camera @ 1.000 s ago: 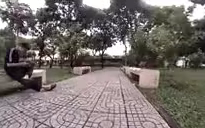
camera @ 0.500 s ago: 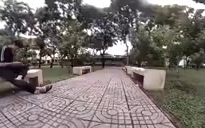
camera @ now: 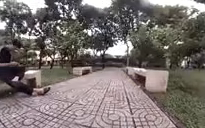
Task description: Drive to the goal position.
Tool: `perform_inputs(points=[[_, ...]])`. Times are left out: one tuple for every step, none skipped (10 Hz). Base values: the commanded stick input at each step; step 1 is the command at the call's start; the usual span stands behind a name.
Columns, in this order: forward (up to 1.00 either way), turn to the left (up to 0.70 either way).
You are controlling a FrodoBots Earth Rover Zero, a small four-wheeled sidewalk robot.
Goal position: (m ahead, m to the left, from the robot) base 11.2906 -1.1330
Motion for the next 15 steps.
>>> perform_inputs(points=[[0.7,0.0],[0.7,0.0],[0.7,0.0],[0.7,-0.09],[0.7,-0.09],[0.7,0.0],[0.7,0.0],[0.7,0.0],[0.7,0.0],[0.7,0.0],[0.7,0.0],[0.7,0.0],[0.7,0.0],[0.7,0.0],[0.7,0.0]])
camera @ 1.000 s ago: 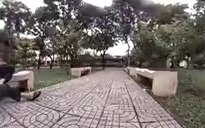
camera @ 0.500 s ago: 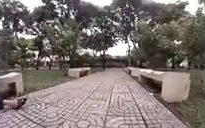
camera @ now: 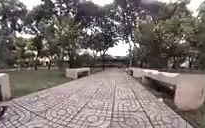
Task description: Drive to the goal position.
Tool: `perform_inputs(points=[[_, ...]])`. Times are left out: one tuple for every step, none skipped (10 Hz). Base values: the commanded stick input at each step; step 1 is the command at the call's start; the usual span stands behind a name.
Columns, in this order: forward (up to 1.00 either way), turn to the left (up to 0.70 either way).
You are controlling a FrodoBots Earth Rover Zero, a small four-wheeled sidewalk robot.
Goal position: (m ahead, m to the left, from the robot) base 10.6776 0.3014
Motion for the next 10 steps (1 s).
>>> perform_inputs(points=[[0.7,0.0],[0.7,0.0],[0.7,0.0],[0.7,0.0],[0.7,0.0],[0.7,0.0],[0.7,-0.27],[0.7,-0.18],[0.7,0.0],[0.7,0.0]])
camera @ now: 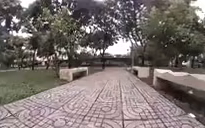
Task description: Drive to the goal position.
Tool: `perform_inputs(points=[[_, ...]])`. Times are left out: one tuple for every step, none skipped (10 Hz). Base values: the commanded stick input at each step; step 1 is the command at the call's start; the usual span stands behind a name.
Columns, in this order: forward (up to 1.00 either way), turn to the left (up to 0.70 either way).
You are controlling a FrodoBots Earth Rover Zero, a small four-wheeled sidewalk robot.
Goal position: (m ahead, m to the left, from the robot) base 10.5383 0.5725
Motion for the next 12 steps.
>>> perform_inputs(points=[[0.7,0.0],[0.7,0.0],[0.7,0.0],[0.7,0.0],[0.7,0.0],[0.7,0.0],[0.7,0.0],[0.7,0.0],[0.7,0.0],[0.7,0.0],[0.7,0.0],[0.7,0.0]])
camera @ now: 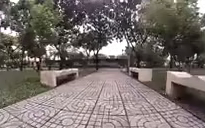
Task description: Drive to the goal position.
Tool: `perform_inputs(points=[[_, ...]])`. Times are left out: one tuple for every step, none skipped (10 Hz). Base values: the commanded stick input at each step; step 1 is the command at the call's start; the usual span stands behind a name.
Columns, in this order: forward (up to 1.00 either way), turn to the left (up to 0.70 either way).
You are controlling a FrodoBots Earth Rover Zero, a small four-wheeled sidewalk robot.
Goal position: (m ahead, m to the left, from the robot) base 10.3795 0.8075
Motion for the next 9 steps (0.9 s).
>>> perform_inputs(points=[[0.7,0.0],[0.7,0.0],[0.7,0.0],[0.7,0.0],[0.7,0.0],[0.7,0.0],[0.7,0.0],[0.7,0.0],[0.7,0.0]])
